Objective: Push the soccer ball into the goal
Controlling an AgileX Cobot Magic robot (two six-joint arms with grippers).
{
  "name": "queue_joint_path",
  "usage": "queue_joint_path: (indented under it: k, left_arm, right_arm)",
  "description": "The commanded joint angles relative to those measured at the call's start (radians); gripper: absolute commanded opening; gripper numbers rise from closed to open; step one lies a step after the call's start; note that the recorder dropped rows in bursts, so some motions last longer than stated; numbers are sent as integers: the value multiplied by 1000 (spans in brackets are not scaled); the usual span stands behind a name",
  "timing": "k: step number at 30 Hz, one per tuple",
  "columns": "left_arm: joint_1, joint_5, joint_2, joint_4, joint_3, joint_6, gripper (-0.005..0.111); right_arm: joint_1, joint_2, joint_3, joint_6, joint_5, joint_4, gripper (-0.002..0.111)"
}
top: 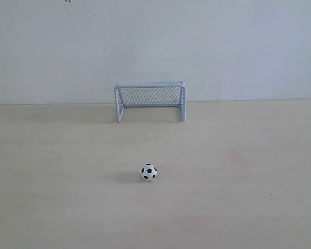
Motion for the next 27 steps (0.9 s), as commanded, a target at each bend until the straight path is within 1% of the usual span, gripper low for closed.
queue_joint_path:
  k: [1,4,6,11,15,18,21,24,27]
  left_arm:
    - [-5,-11,-3,1,3,3,4]
    - [-5,-11,-3,1,3,3,4]
    - [-5,-11,-3,1,3,3,4]
    - [-5,-11,-3,1,3,3,4]
    - [-5,-11,-3,1,3,3,4]
    - [-5,-11,-3,1,3,3,4]
    - [-5,-11,-3,1,3,3,4]
    - [-5,-11,-3,1,3,3,4]
    - [-5,-11,-3,1,3,3,4]
  right_arm:
    - [3,0,-118,30,-39,-7,0]
    - [3,0,-261,38,149,-48,0]
    - [3,31,-375,38,318,-94,0]
    - [3,182,-607,33,640,-256,0]
    - [3,339,-769,-23,903,-308,0]
    - [8,474,-886,-76,1155,-308,0]
    - [47,602,-982,-146,1366,-292,0]
    - [101,720,-1040,-259,1544,-236,0]
    - [157,834,-1059,-263,1743,-154,0]
